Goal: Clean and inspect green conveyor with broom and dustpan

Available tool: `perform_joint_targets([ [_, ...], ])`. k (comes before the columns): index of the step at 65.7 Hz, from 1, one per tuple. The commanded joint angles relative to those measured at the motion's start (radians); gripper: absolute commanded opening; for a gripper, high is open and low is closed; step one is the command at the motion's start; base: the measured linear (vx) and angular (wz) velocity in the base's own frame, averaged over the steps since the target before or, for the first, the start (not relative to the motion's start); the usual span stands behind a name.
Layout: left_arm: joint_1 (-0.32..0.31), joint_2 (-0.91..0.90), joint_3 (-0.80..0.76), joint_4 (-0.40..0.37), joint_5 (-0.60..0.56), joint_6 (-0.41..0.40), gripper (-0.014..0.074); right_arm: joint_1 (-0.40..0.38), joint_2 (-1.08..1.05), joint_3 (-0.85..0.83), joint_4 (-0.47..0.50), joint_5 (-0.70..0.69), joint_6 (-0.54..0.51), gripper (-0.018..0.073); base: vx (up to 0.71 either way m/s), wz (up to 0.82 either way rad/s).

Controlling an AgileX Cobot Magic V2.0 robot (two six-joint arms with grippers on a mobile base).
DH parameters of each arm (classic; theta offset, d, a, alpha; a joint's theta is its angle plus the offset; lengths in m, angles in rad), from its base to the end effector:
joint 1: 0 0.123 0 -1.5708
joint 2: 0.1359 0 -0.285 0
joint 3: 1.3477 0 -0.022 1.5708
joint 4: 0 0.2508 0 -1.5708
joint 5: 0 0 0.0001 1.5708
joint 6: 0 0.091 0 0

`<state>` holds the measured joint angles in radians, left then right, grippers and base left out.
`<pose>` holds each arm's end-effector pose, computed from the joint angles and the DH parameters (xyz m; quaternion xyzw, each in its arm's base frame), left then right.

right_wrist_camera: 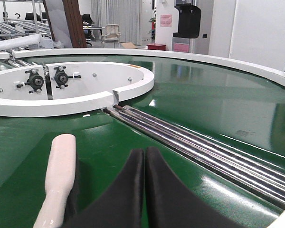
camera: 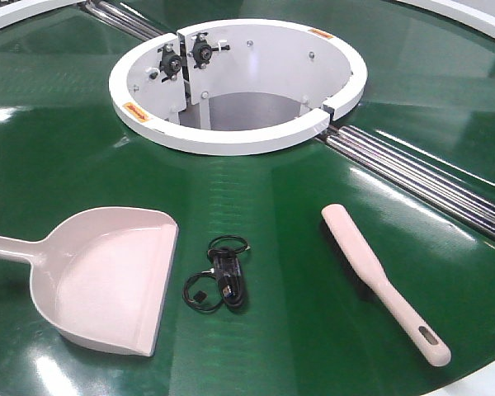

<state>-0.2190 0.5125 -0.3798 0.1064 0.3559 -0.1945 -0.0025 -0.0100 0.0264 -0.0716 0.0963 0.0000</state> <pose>0.1063 -0.0202 0.2702 0.0415 0.8323 -0.0711 0.5482 0.0568 -0.0008 0.1961 -0.0222 0.7156 -0.0282 0.6976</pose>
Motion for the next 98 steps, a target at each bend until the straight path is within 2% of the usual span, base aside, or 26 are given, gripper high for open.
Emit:
perform_joint_targets([
  [1,-0.006,0.009,-0.032,-0.004,-0.066,-0.005,0.0467,-0.006,-0.019,0.013,-0.003,-0.073,0.0,-0.001,0.0,0.0],
  [9,-0.006,0.009,-0.035,-0.004,-0.07,-0.005,0.0471,-0.006,-0.019,0.013,-0.003,-0.073,0.0,-0.001,0.0,0.0],
  [19,-0.006,0.012,-0.134,0.009,0.045,-0.013,0.0471,-0.006,-0.019,0.013,-0.003,-0.073,0.0,-0.001,0.0,0.0],
  [30,-0.006,0.104,-0.345,0.149,0.308,-0.013,0.0471,-0.006,-0.019,0.013,-0.003,-0.073,0.0,-0.001,0.0,0.0],
  [40,-0.006,0.246,-0.53,0.209,0.493,0.006,0.0471,-0.006,-0.019,0.013,-0.003,-0.073,0.0,-0.001,0.0,0.0],
  [47,-0.006,0.355,-0.614,0.257,0.578,0.058,0.0471,-0.006,-0.019,0.013,-0.003,-0.073,0.0,-0.001,0.0,0.0],
  [55,-0.006,0.482,-0.657,0.323,0.604,0.117,0.0471,-0.006,-0.019,0.013,-0.003,-0.073,0.0,-0.001,0.0,0.0],
  [62,-0.006,0.575,-0.707,0.333,0.589,0.225,0.0471,-0.006,-0.019,0.013,-0.003,-0.073,0.0,-0.001,0.0,0.0],
  [78,-0.006,0.771,-0.777,0.336,0.646,0.59,0.0471,-0.005,-0.02,0.013,-0.003,-0.073,0.0,-0.001,0.0,0.0],
  [89,-0.006,0.832,-0.777,0.284,0.653,0.766,0.0471,-0.005,-0.02,0.013,-0.003,-0.073,0.0,-0.001,0.0,0.0],
  [98,-0.006,0.848,-0.769,0.285,0.613,0.91,0.0471,-0.005,-0.02,0.013,-0.003,-0.073,0.0,-0.001,0.0,0.0],
])
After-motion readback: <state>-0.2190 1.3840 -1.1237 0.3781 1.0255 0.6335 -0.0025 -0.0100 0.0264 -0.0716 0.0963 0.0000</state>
